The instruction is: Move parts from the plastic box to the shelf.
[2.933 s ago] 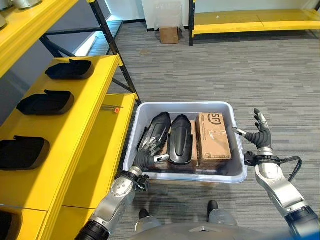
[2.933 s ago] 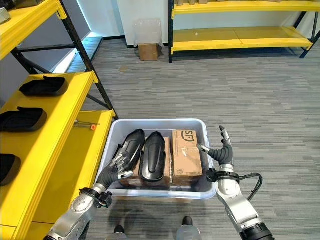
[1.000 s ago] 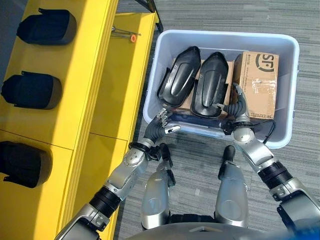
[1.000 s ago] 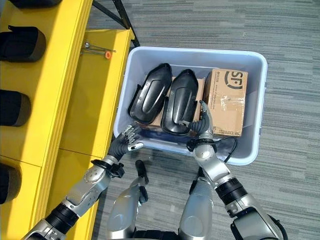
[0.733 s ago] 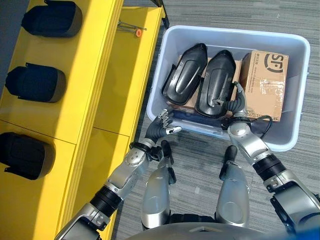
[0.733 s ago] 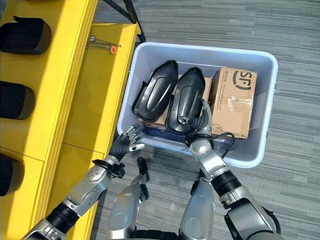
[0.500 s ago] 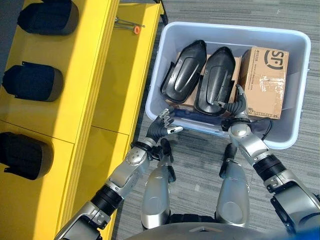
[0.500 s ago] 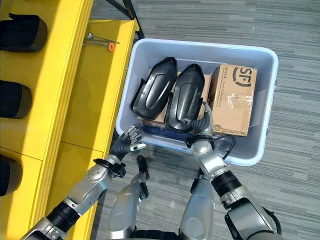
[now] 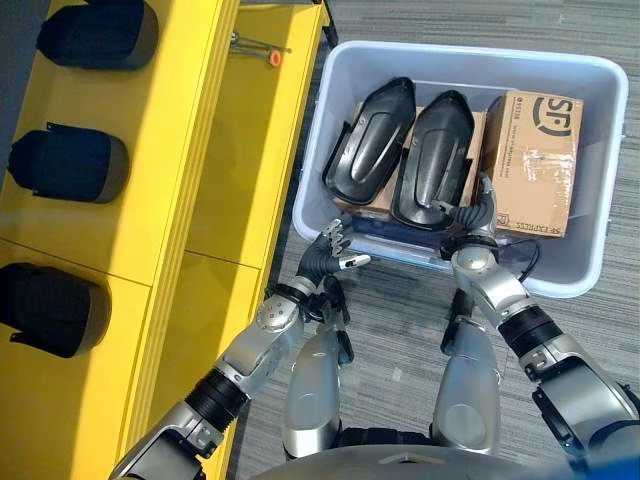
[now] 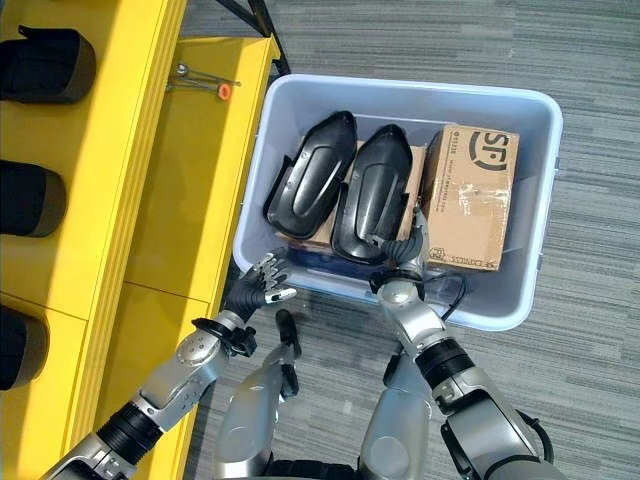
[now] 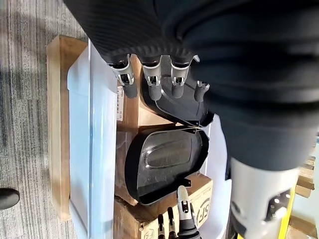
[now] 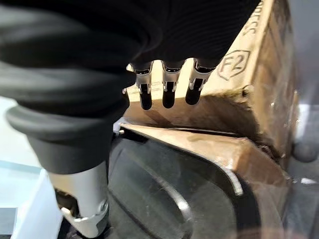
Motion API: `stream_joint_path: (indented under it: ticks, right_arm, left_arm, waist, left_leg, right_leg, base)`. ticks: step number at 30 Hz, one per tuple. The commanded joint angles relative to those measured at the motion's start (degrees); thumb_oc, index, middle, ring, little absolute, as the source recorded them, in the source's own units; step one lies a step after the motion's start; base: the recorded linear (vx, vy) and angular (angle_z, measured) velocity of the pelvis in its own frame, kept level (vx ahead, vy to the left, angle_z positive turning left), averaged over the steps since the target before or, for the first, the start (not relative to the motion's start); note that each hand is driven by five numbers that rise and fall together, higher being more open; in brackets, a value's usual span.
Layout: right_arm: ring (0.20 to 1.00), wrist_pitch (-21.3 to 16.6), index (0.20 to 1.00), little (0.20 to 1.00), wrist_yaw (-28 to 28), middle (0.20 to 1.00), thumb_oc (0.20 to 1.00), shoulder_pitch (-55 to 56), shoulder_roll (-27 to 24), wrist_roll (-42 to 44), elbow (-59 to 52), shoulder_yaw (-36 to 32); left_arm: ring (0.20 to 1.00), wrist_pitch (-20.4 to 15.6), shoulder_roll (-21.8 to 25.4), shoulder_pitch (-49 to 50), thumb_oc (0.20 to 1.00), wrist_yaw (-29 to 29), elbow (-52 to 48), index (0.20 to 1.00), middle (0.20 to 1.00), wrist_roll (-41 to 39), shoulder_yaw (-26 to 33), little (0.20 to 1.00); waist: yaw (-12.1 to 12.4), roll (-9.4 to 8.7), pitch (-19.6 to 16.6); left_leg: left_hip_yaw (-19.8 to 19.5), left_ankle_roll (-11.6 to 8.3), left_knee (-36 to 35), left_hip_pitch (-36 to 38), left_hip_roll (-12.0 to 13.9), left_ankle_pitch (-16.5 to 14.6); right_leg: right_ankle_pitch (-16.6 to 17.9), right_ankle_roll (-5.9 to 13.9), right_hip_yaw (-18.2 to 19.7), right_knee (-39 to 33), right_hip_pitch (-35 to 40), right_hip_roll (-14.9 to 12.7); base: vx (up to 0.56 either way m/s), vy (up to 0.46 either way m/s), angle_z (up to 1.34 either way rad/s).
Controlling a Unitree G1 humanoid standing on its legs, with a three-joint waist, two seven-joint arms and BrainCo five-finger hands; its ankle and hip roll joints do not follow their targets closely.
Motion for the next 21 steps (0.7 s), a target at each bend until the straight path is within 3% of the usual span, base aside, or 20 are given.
stream_joint_path:
  ticks: [1, 7, 8, 9, 11, 21]
  right_arm:
    - [1.000, -3.0, 1.000, 1.000, -0.2, 1.000, 1.000, -3.3, 1.1, 1.8, 2.0, -1.9]
    - [1.000, -1.8, 1.000, 1.000, -0.6, 1.000, 1.000, -6.9, 0.8, 1.5, 6.4, -1.7]
    - [1.000, -2.5, 1.000, 1.000, -0.5, 1.000, 1.000, -7.3, 0.5, 3.0, 7.8, -2.4]
    - [1.000, -2.6, 1.000, 1.000, 0.2, 1.000, 1.000, -8.3, 0.0, 2.9, 9.0, -2.9]
    - [1.000, -1.9, 1.000, 1.000, 1.0, 1.000, 1.000, -8.8, -0.3, 2.3, 10.5, -3.3]
    - [1.000, 0.9, 1.000, 1.000, 2.4, 1.000, 1.000, -16.6, -3.5, 1.9, 22.7, -4.5]
  left_arm:
    - [1.000, -3.1, -0.6, -0.9, 1.000, -0.4, -2.4, 1.000, 1.000, -1.0, -1.1, 1.000]
    - [1.000, -2.1, -0.5, -1.8, 1.000, -0.6, -2.5, 1.000, 1.000, -0.8, -1.6, 1.000]
    - [1.000, -1.9, -0.4, -1.5, 1.000, -0.5, -2.8, 1.000, 1.000, -1.1, -1.8, 1.000]
    - [1.000, -1.7, -0.3, -1.9, 1.000, -0.5, -3.0, 1.000, 1.000, -1.3, -1.6, 1.000]
    - [1.000, -1.3, -0.3, -1.6, 1.000, -0.5, -3.0, 1.000, 1.000, -1.6, -1.9, 1.000]
    - [1.000, -1.9, 0.2, -2.2, 1.000, -1.9, -2.2, 1.000, 1.000, -2.0, -2.6, 1.000]
  waist:
    - [1.2, 1.45, -0.2]
    - [2.4, 1.72, -0.2]
    - [2.4, 1.52, -0.2]
    - [2.7, 2.00, -0.2]
    - [2.7, 1.98, -0.2]
    - [4.7, 3.10, -0.2]
  left_leg:
    - [-2.7, 0.91, 2.8, -1.8, -1.4, -5.7]
    - [-2.9, 1.18, 3.1, -3.3, -1.8, -5.6]
    - [-3.4, 0.82, 3.4, -2.6, -2.3, -6.7]
    - [-3.2, 1.21, 3.3, -3.9, -1.9, -5.7]
    - [-3.6, 0.80, 3.4, -2.7, -2.6, -6.7]
    - [-4.1, 1.07, 4.5, -4.5, -3.4, -7.0]
  right_leg:
    - [-4.9, -3.85, -0.1, 4.9, -1.1, 3.3]
    - [-4.6, -3.67, -0.4, 5.4, -2.4, 2.9]
    - [-5.9, -3.01, -0.1, 6.0, -1.7, 2.4]
    - [-4.7, -3.53, -0.5, 5.8, -2.8, 2.7]
    - [-6.1, -2.96, -0.2, 6.3, -1.8, 2.1]
    - [-6.3, -2.92, -0.8, 7.4, -2.8, 1.4]
  base:
    - [0.00, 0.000, 0.00]
    - [0.02, 0.001, 0.02]
    - [0.03, 0.018, 0.06]
    - [0.09, 0.027, 0.07]
    - [0.06, 0.043, 0.08]
    - [0.00, 0.019, 0.07]
